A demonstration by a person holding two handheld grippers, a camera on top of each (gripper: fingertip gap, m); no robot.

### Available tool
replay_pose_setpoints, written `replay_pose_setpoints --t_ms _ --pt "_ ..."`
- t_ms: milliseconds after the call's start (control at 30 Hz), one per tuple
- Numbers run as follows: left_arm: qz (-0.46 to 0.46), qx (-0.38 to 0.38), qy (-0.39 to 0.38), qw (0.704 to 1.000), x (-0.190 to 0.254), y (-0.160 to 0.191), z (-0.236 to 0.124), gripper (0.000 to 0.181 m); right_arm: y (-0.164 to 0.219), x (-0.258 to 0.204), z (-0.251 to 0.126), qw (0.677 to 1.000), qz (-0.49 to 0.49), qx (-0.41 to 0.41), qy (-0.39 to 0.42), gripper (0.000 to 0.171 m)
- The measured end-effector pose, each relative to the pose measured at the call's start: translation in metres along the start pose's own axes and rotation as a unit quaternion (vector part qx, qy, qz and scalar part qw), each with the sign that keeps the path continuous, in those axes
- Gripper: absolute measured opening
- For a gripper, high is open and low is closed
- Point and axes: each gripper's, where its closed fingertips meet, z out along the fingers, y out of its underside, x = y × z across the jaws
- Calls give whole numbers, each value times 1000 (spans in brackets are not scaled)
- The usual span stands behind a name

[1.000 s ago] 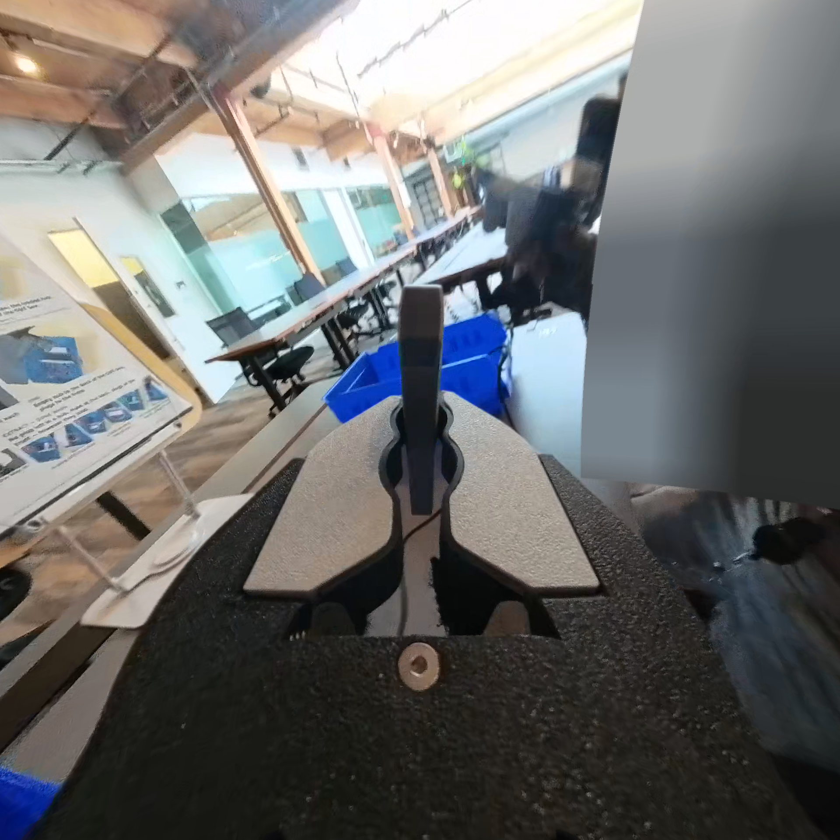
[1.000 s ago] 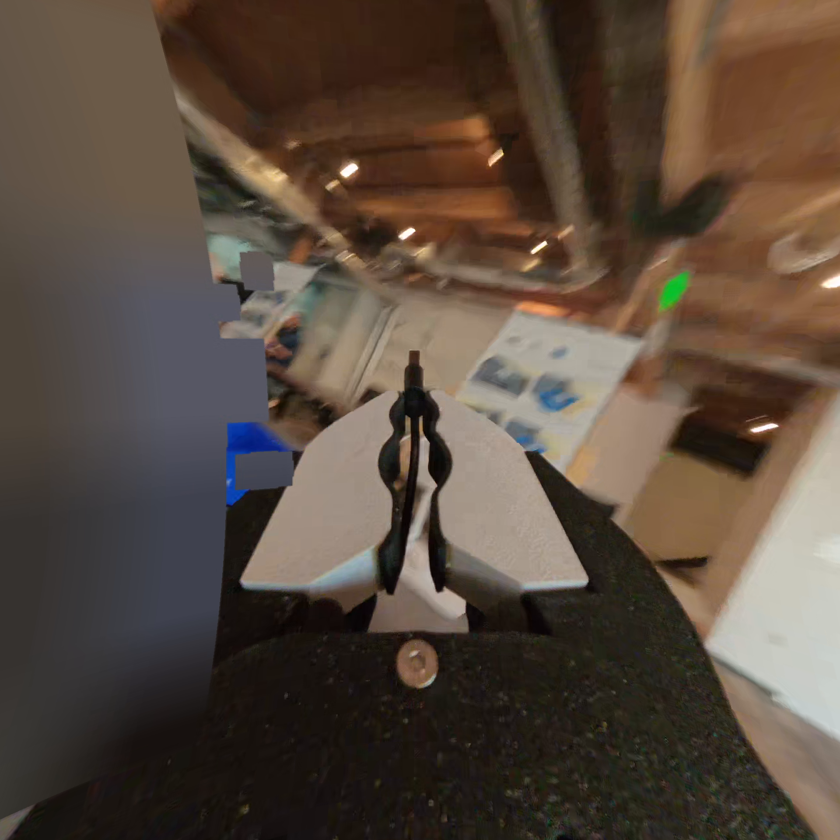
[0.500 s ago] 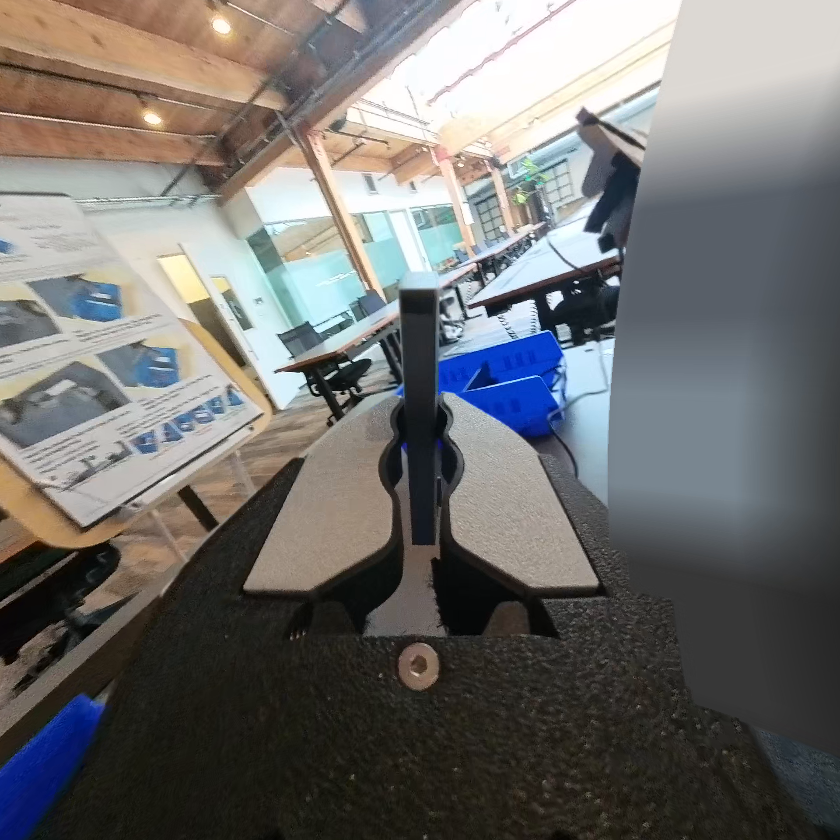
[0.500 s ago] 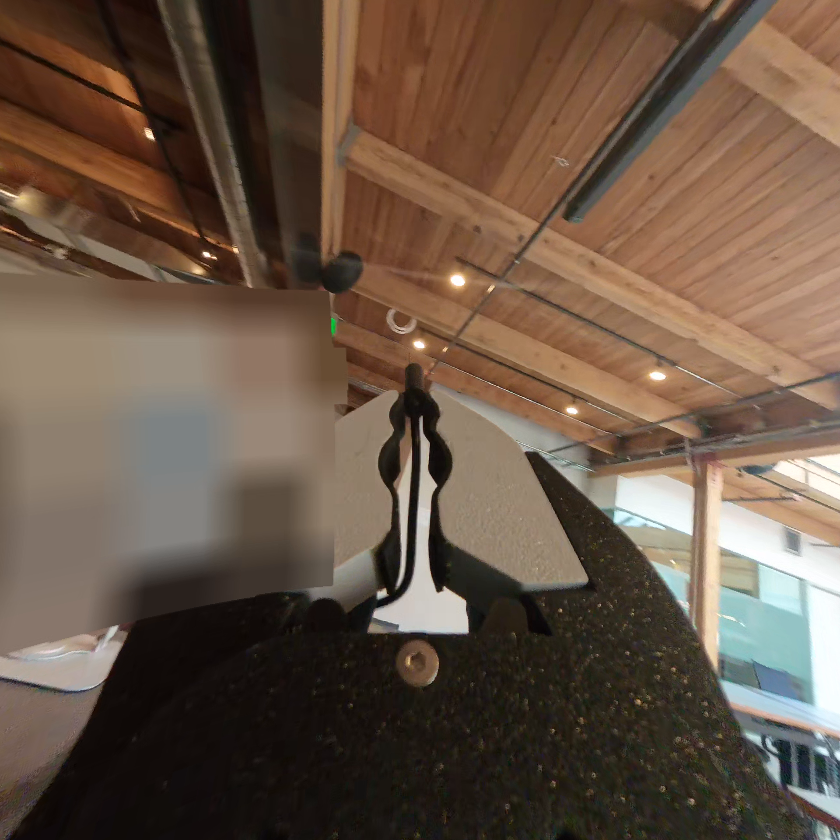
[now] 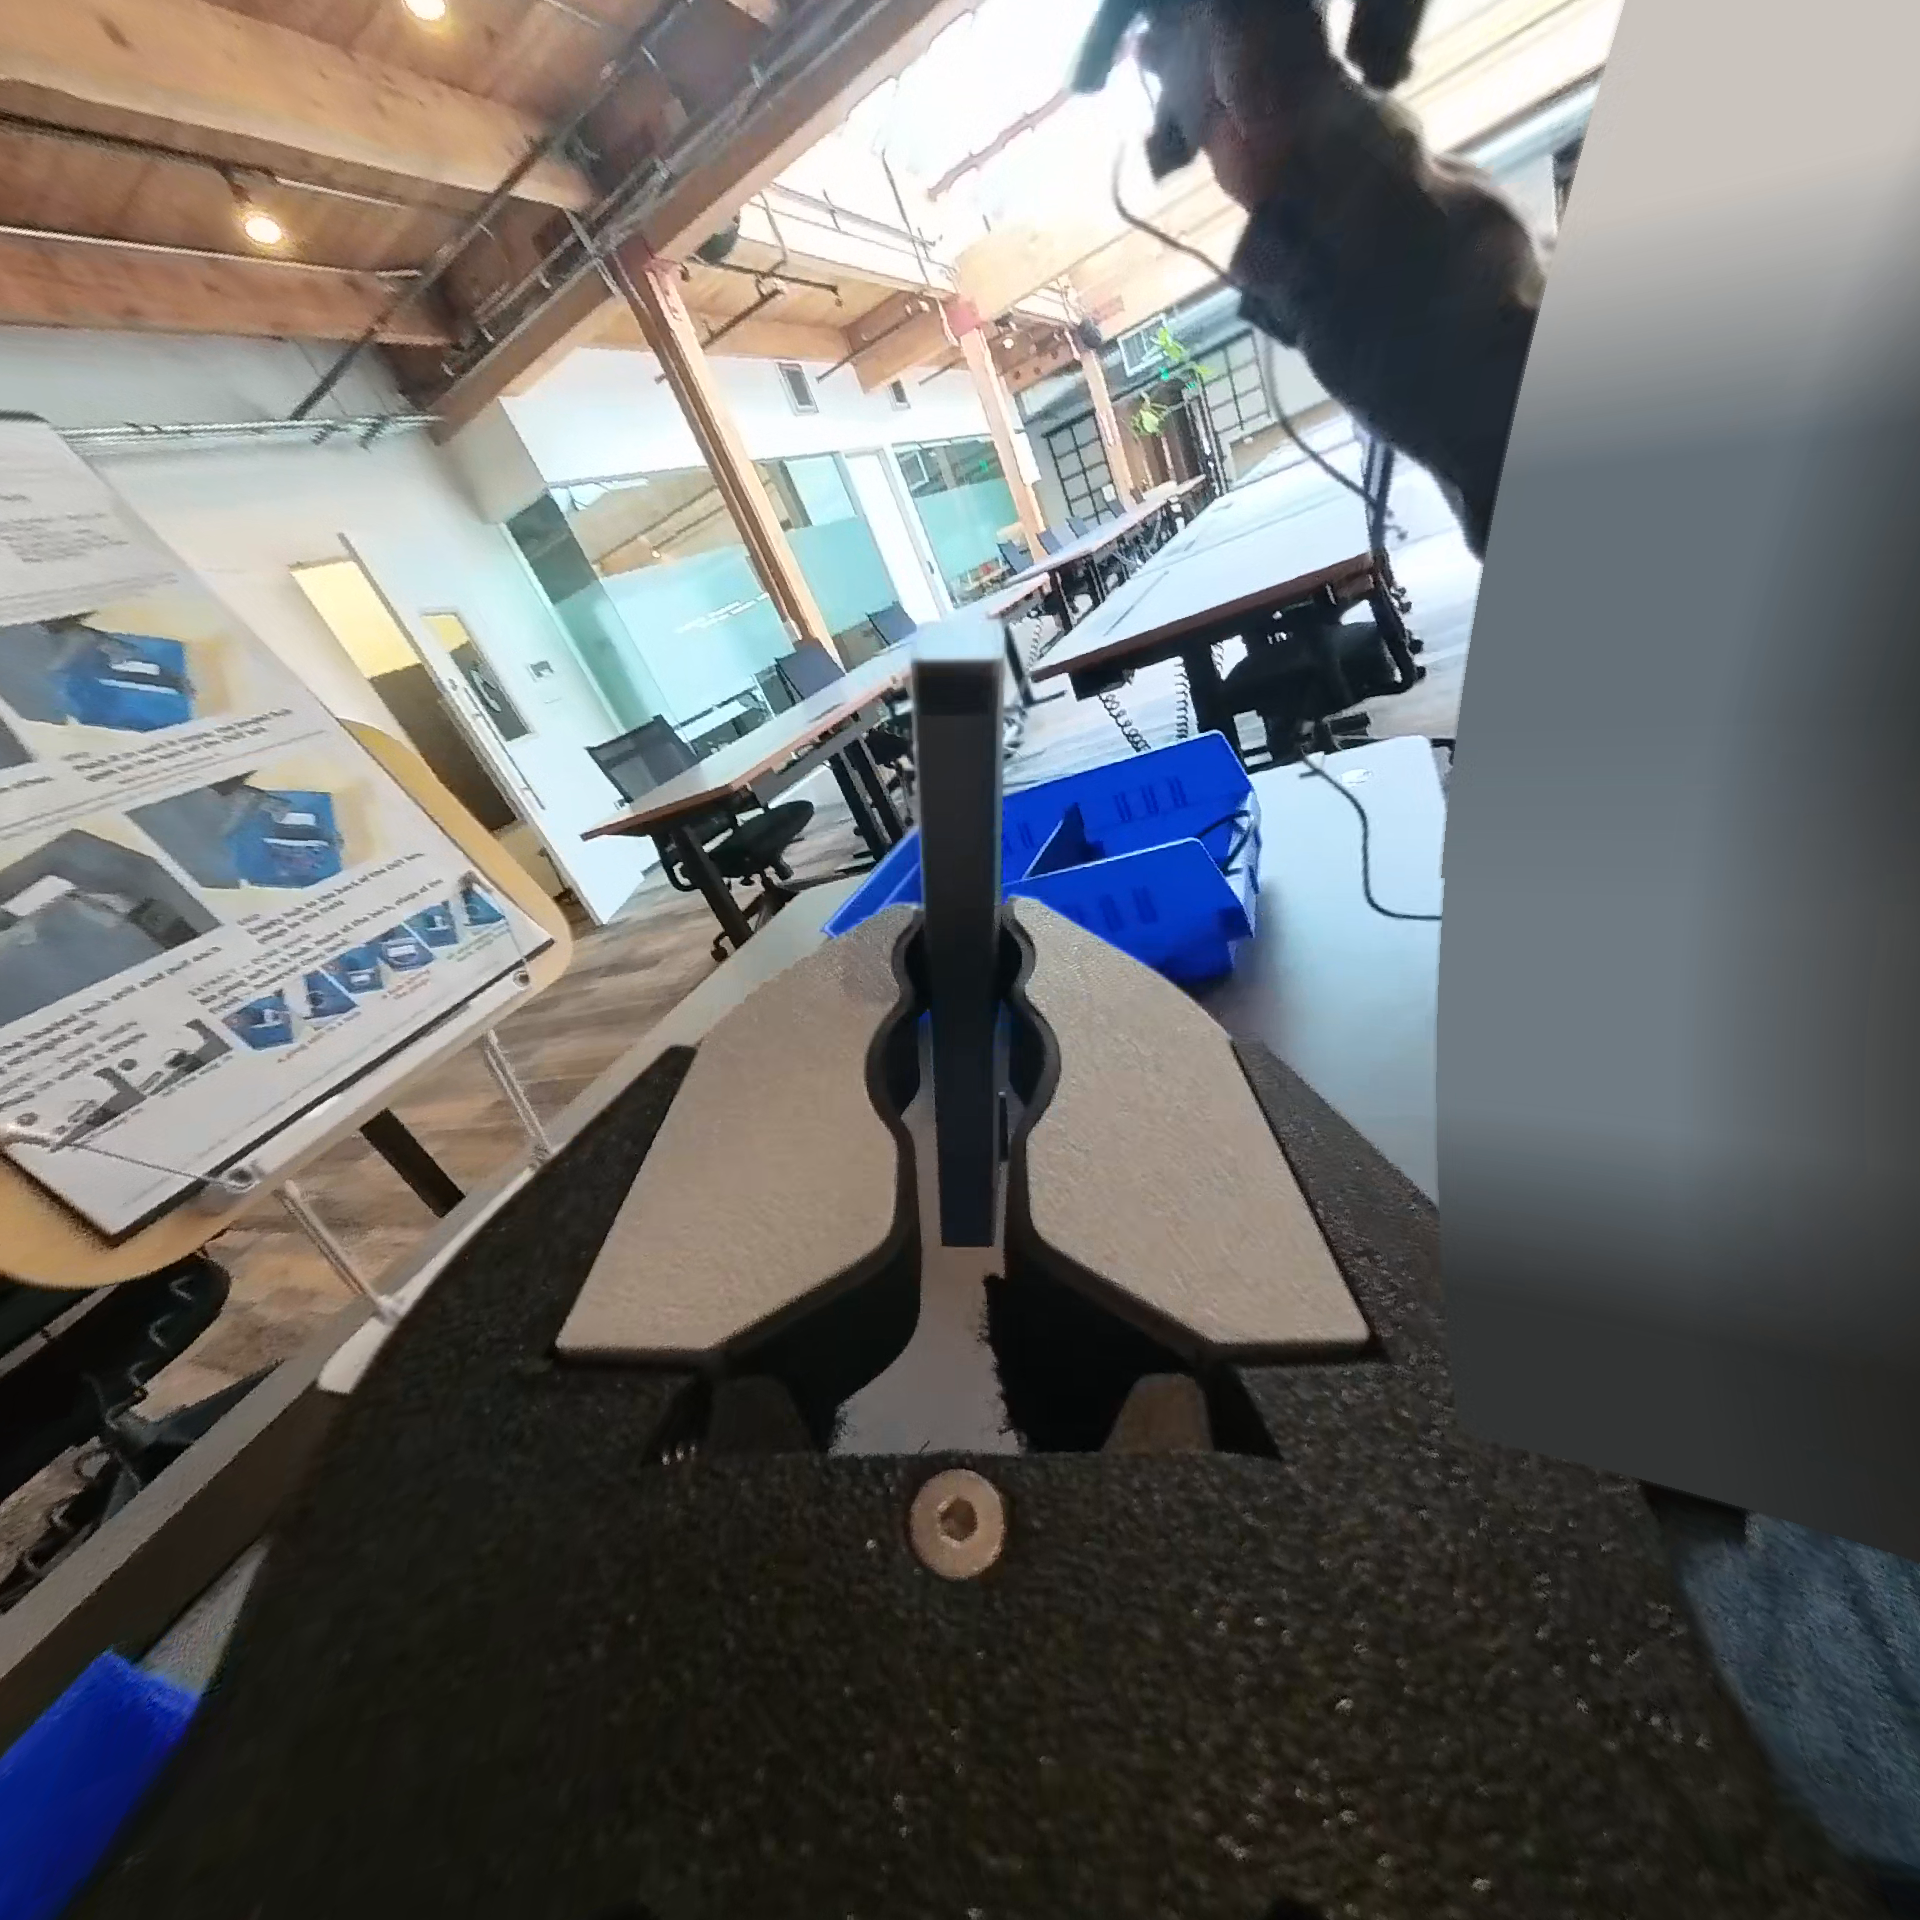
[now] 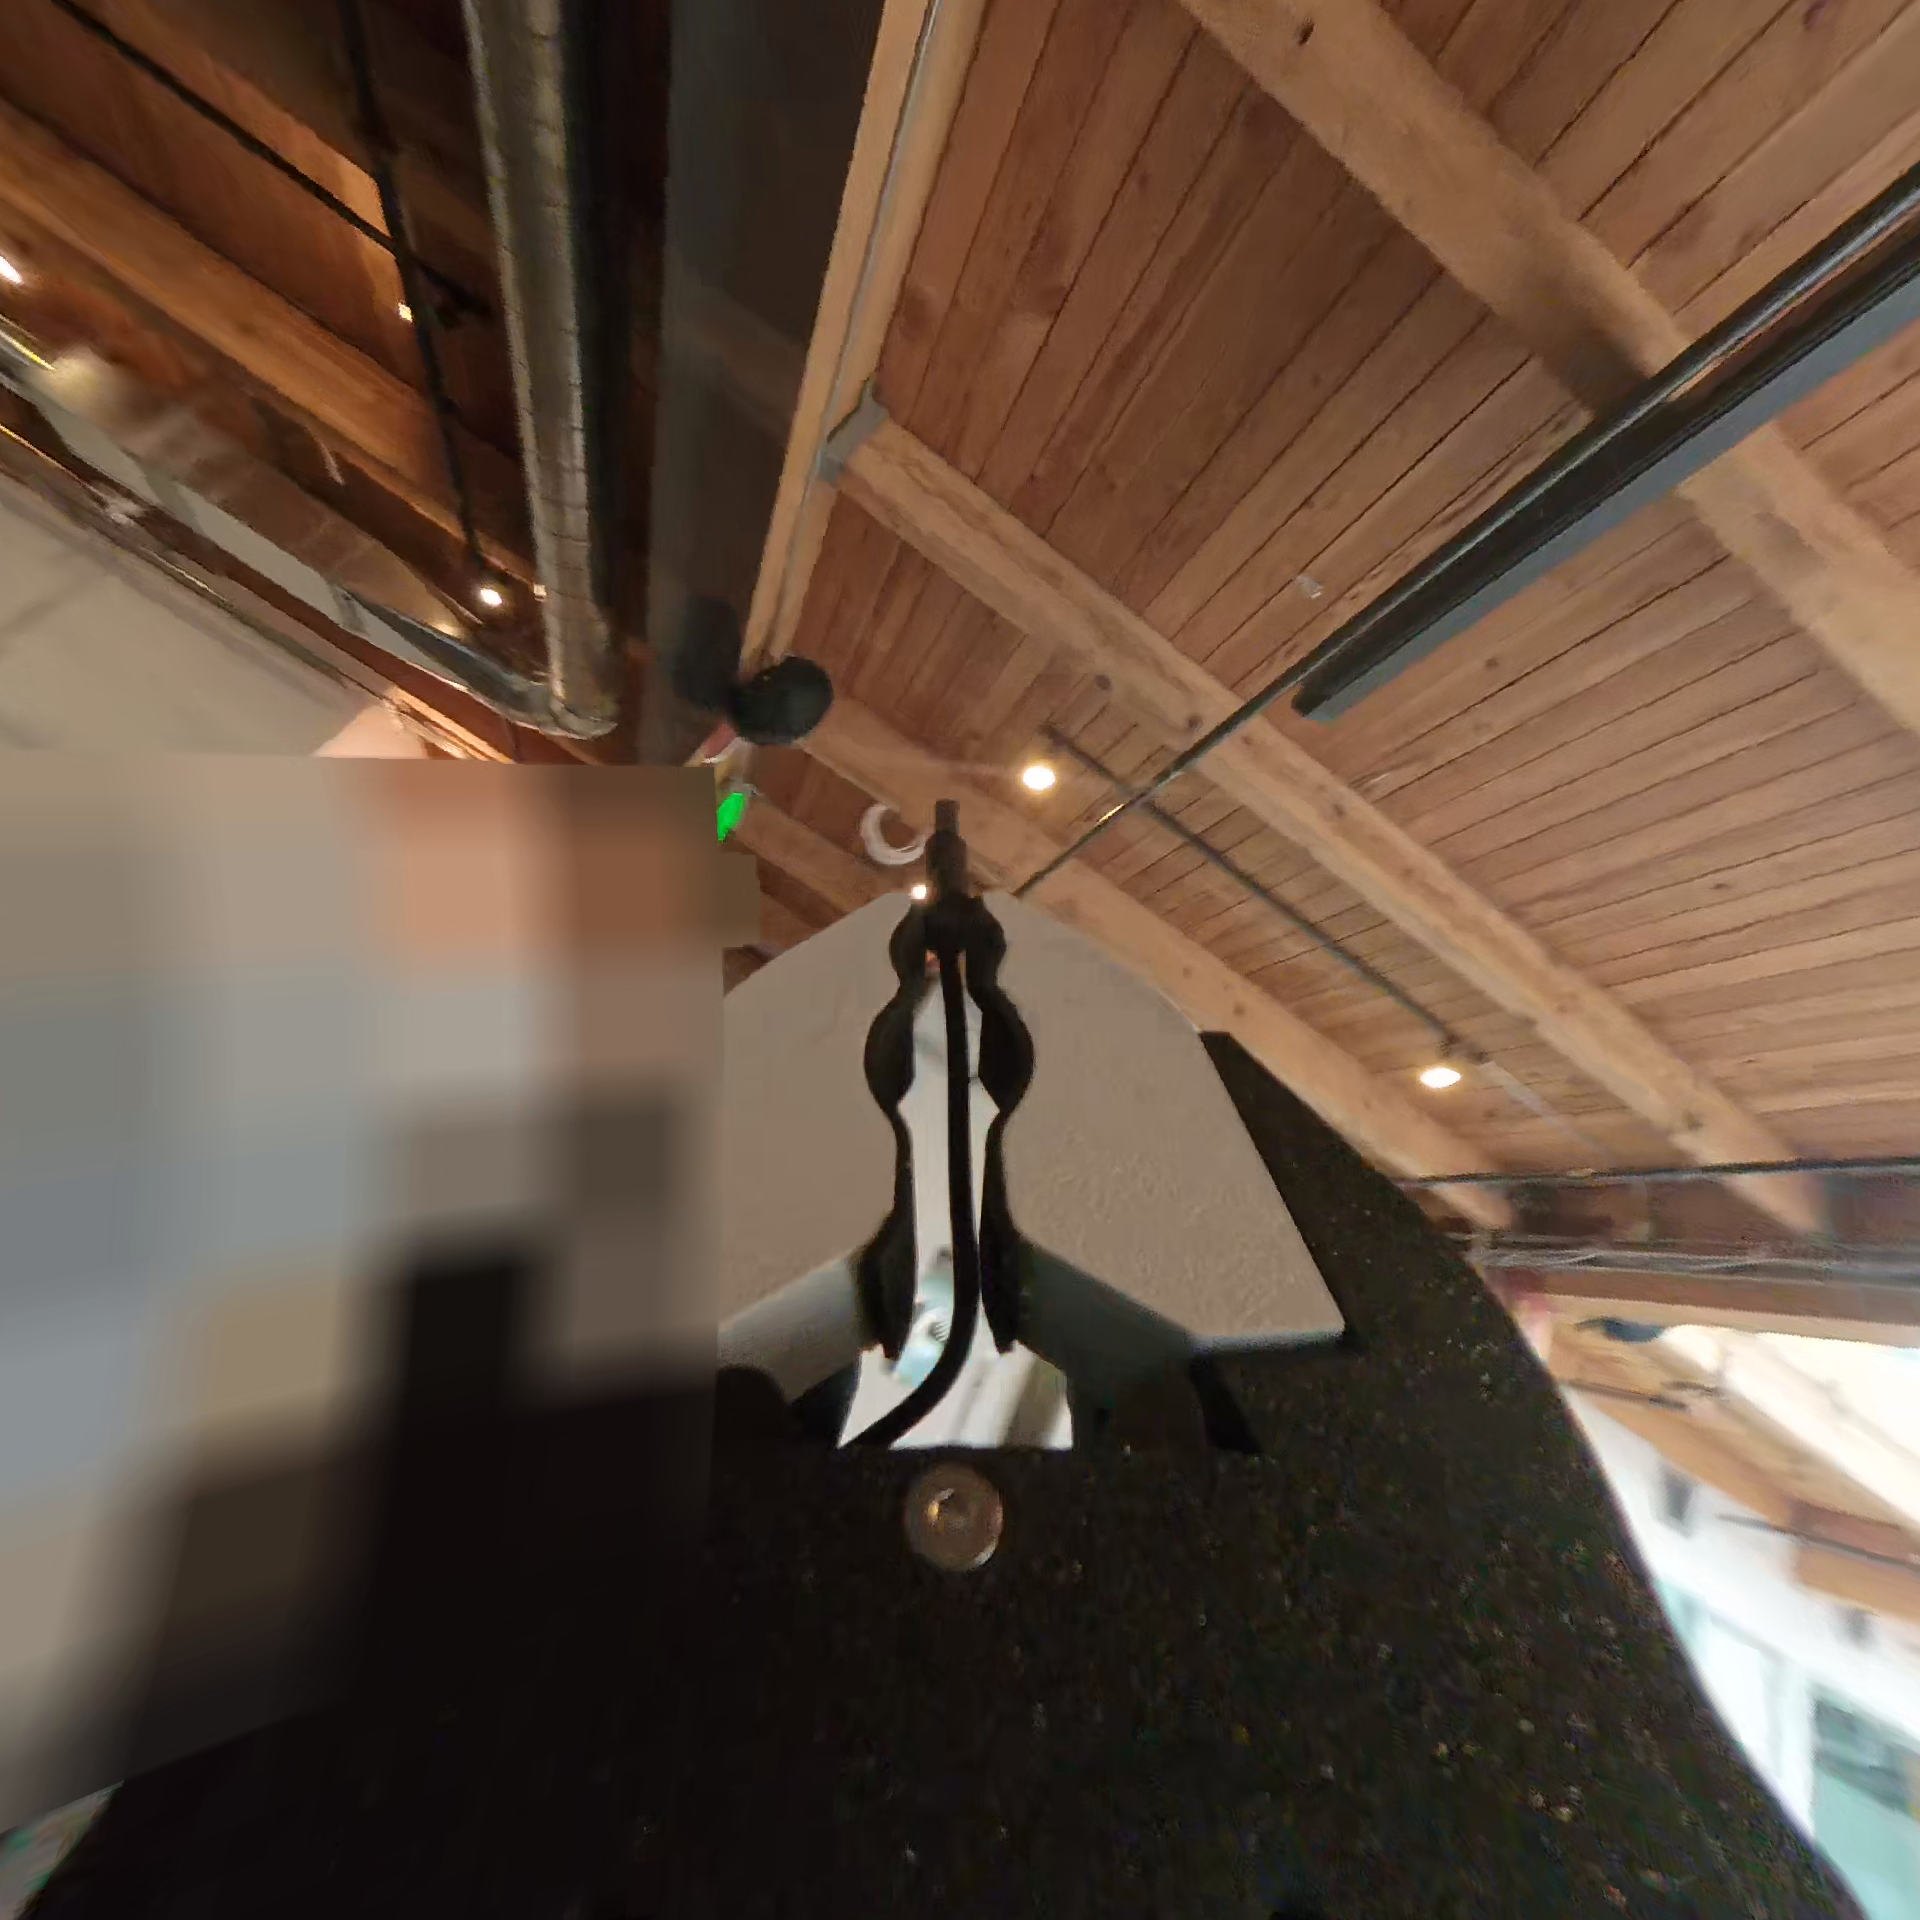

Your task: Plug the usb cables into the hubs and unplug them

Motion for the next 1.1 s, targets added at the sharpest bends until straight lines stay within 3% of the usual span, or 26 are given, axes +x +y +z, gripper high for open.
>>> replay_pose_setpoints --t_ms 167,400,500,567,1100 --pt "1 -9 19 1000 8 5 10 12 -1 55 37 995 -47 40 81 6" --pt "-3 -16 17 1000 6 12 15 12 -67 131 128 976 -126 37 174 6" --pt "-3 -23 20 1000 8 16 18 12 -98 136 146 972 -134 62 180 6" --pt "-4 -28 23 999 8 20 21 12 -96 122 145 976 -129 65 164 6" --pt "-20 -36 52 998 18 34 35 12 118 -37 24 998 16 -53 14 6"
